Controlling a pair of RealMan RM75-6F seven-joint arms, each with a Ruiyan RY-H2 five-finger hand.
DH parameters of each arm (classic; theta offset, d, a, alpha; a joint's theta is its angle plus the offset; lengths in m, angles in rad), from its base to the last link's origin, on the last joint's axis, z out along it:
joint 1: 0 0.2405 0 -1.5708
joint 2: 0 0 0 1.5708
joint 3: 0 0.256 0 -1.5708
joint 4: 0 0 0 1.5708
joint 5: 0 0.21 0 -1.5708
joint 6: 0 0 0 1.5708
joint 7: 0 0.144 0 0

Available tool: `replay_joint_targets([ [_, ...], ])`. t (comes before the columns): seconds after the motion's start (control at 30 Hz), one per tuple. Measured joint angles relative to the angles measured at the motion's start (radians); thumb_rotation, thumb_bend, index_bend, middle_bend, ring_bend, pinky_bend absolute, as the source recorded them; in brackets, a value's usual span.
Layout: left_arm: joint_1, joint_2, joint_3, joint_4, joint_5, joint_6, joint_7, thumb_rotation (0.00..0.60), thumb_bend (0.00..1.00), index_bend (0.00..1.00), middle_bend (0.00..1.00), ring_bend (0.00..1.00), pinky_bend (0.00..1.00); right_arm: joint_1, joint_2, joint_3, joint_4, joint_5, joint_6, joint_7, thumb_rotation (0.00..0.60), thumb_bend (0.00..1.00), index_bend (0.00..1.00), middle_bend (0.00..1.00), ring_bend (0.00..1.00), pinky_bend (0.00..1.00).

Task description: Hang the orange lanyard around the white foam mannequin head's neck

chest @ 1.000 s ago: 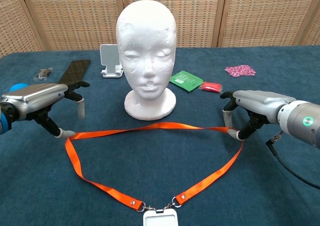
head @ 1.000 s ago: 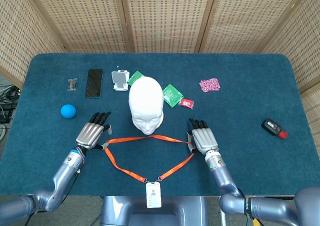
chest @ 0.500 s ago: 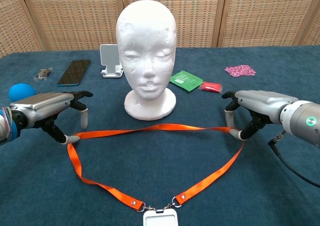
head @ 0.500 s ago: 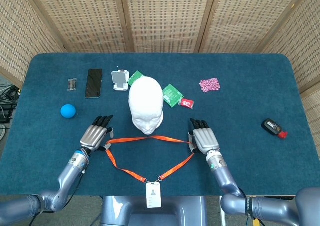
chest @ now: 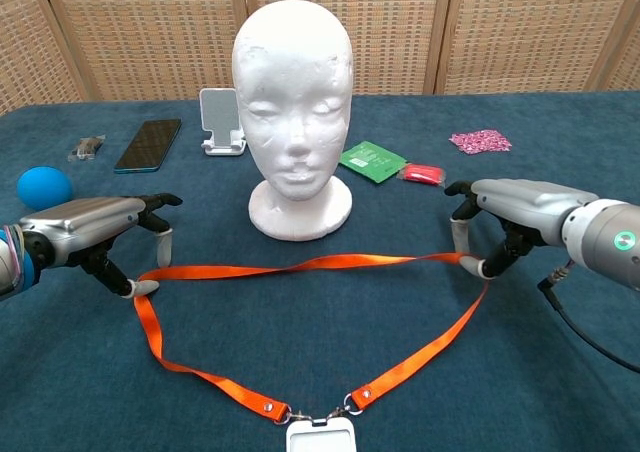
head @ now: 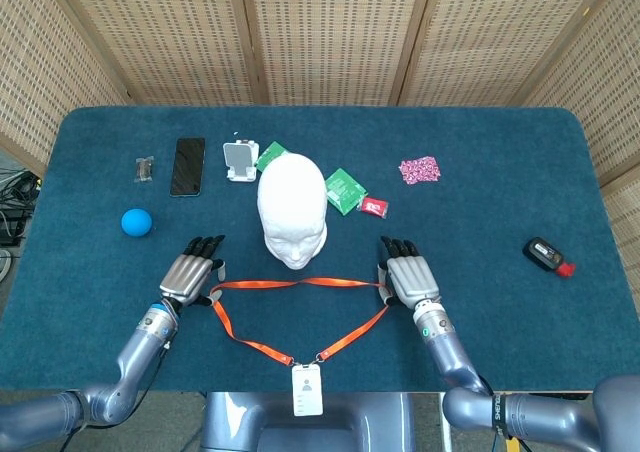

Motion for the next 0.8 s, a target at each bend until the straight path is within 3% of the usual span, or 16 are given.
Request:
replay_joint_targets([
  [0.8,-0.021,0.01,0.004,-0.011,-0.029,-0.017,-0.008,0.6,0.42,0.56,0.0,0.0,0.0,0.002,-0.001,-0.002,0.004,0.008,0.001,-0.006,0.6,0.67,0.75,0.04,0.0,0.0],
])
